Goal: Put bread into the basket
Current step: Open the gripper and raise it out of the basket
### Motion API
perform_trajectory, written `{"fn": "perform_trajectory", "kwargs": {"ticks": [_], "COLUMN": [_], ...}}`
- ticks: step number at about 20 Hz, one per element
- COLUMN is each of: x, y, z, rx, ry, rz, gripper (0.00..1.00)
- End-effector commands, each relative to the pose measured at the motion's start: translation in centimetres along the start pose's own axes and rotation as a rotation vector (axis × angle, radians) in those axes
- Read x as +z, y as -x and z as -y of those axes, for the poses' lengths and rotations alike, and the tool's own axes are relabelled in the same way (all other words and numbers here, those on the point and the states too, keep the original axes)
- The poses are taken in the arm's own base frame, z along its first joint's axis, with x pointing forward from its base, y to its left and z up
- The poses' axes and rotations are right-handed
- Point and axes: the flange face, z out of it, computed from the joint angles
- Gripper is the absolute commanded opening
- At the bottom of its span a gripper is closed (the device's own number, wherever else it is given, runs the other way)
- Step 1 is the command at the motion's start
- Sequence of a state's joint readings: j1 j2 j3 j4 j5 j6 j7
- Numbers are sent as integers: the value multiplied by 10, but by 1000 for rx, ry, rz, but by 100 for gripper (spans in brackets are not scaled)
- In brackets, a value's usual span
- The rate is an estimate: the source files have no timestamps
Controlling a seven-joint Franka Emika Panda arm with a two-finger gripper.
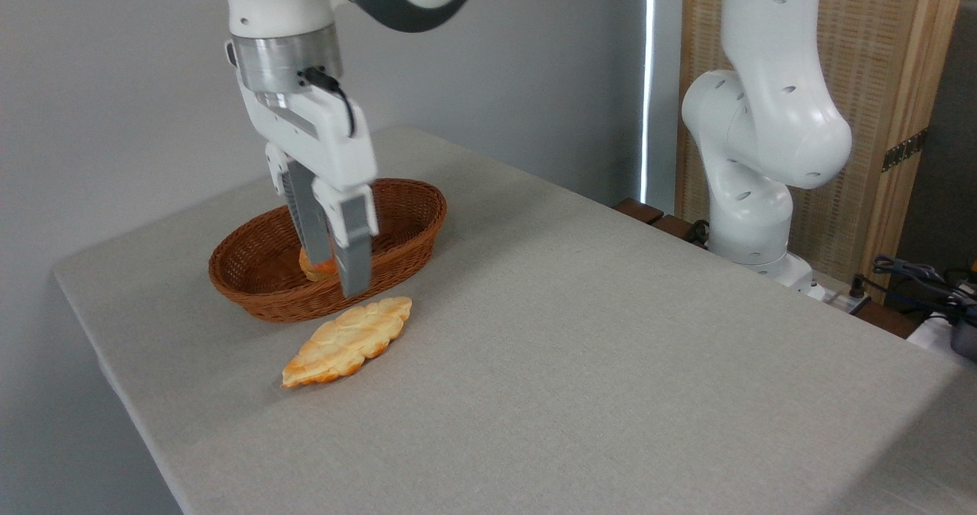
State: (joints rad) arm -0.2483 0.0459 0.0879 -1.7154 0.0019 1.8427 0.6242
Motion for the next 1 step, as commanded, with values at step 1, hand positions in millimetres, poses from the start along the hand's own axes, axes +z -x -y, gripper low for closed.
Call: {"fn": "perform_trajectory", "kwargs": {"ticks": [1], "x": [-9], "y": [22], "z": [28], "rx": [-67], "ry": [-17], "rz": [-3], "gripper": [100]}}
